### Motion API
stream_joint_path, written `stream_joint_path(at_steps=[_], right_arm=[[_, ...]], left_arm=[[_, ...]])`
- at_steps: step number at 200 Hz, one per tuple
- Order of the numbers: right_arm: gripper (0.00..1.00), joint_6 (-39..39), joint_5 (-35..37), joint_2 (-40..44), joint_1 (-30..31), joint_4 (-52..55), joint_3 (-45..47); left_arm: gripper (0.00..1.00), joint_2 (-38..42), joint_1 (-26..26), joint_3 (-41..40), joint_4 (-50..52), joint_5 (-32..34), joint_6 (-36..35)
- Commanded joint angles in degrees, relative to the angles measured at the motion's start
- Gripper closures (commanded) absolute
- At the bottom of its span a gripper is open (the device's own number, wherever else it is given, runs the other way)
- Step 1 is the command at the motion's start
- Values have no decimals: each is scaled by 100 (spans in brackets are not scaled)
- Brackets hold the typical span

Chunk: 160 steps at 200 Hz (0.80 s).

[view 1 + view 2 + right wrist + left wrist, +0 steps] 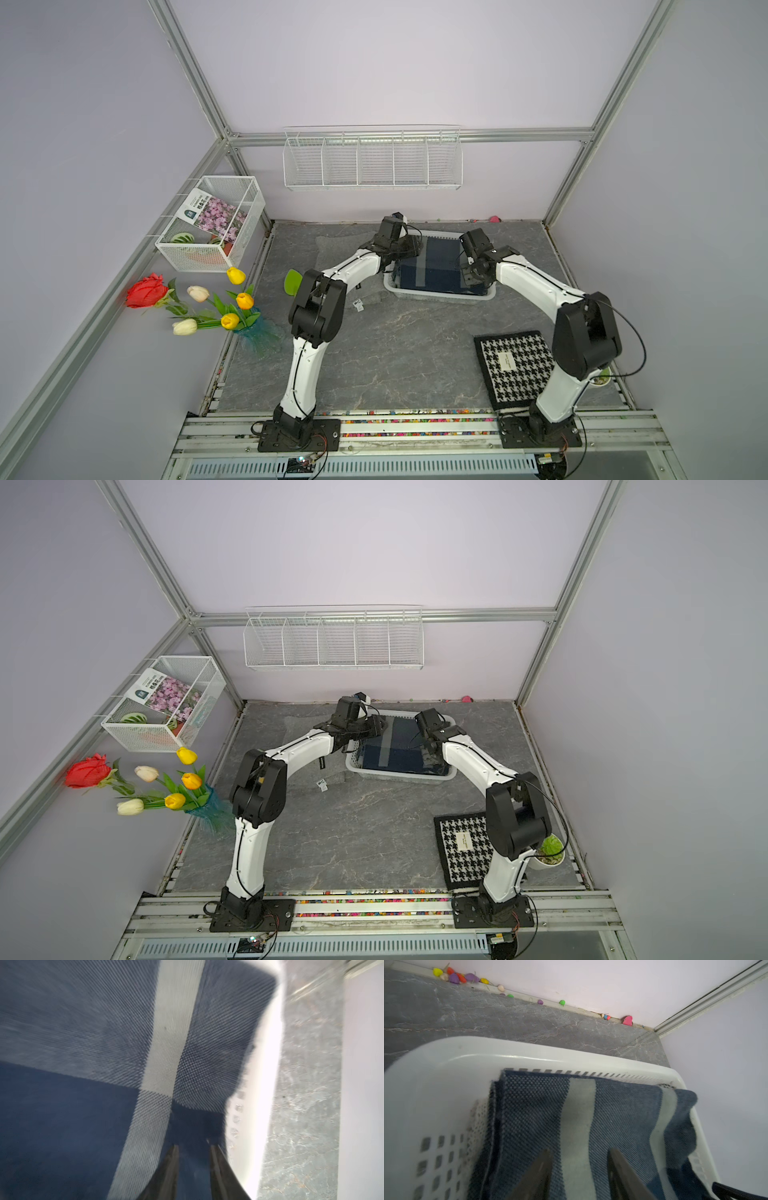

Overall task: Put the folded scarf in the basket
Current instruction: Place the scarf in the basket, then move the scarf to the center of the board.

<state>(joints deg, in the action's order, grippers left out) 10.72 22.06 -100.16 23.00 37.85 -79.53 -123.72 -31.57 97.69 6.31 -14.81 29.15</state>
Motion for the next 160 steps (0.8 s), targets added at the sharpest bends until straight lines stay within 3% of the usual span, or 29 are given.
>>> stream_joint_path(at_steps=[1,45,72,93,125,160], right_arm=[[68,88,226,254,217,-41,181],[67,106,663,1048,897,-292,791],[66,192,552,1852,1426,-623,1388],[65,286,187,2517,1690,-930,2036],[64,282,-870,3379,1733,-1930,3134],[63,417,-1106,3481,1728,-2127,3468]], left_arm=[[51,706,-42,-155,-37,100,-179],[51,1482,-18,-923,182,514,-510],[51,1918,145,-1383,460,867,-509],[51,2222,178,-1782,654,1211,-651],[51,2582,203,-2887,183,1810,-198],[51,2832,371,-3812,-422,2330,-362]])
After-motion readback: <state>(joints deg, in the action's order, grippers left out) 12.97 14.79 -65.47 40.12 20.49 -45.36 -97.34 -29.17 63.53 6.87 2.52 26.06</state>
